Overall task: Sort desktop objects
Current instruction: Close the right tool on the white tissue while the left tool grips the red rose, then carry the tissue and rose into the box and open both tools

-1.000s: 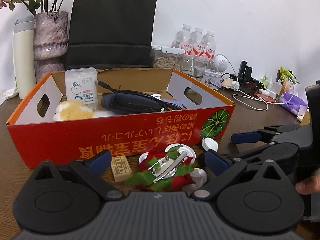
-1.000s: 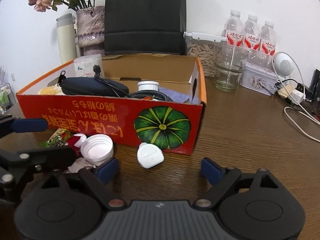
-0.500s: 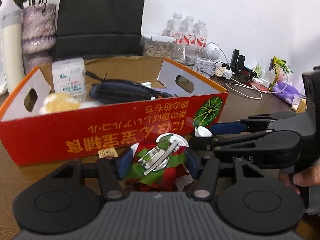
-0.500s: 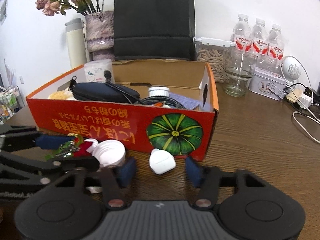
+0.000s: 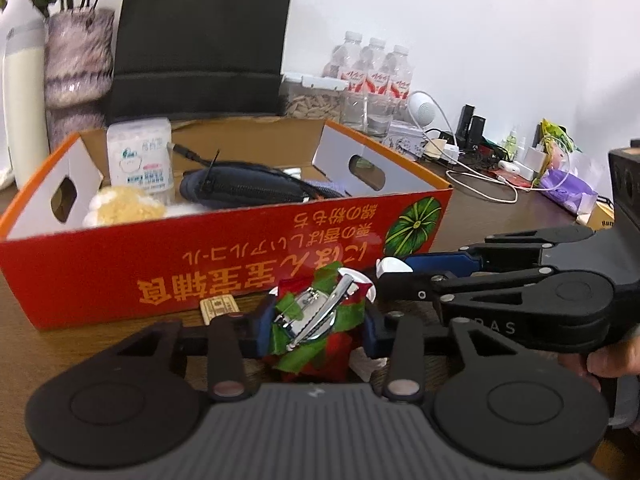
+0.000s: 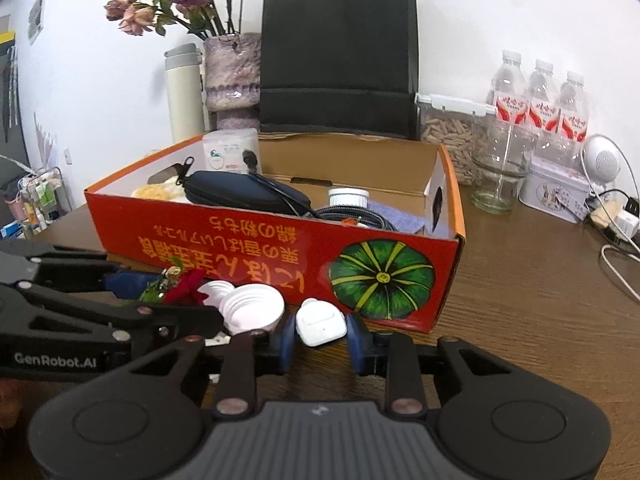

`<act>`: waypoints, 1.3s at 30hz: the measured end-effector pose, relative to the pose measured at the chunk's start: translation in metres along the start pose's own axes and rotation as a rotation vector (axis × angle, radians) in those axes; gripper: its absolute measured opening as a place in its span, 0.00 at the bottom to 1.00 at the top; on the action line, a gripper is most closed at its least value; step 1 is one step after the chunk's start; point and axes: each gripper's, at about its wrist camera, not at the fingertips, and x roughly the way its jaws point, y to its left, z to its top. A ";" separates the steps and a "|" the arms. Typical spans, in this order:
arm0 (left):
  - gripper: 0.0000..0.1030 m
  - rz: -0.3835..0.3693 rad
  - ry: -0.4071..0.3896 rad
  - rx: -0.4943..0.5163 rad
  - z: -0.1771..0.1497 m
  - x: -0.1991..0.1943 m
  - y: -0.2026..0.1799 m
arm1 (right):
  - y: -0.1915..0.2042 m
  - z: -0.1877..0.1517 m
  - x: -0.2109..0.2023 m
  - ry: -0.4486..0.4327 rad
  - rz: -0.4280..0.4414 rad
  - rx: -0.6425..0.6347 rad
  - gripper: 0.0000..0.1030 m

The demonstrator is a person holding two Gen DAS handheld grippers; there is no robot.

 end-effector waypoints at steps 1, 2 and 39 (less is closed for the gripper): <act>0.40 0.005 -0.010 0.012 0.000 -0.002 -0.002 | 0.001 0.000 -0.001 -0.004 -0.001 -0.002 0.26; 0.39 0.008 -0.020 0.022 0.000 -0.004 -0.003 | 0.001 0.000 -0.002 -0.009 0.000 -0.003 0.26; 0.40 0.189 -0.322 -0.028 0.085 -0.024 0.026 | -0.001 0.072 0.024 -0.237 0.011 0.059 0.26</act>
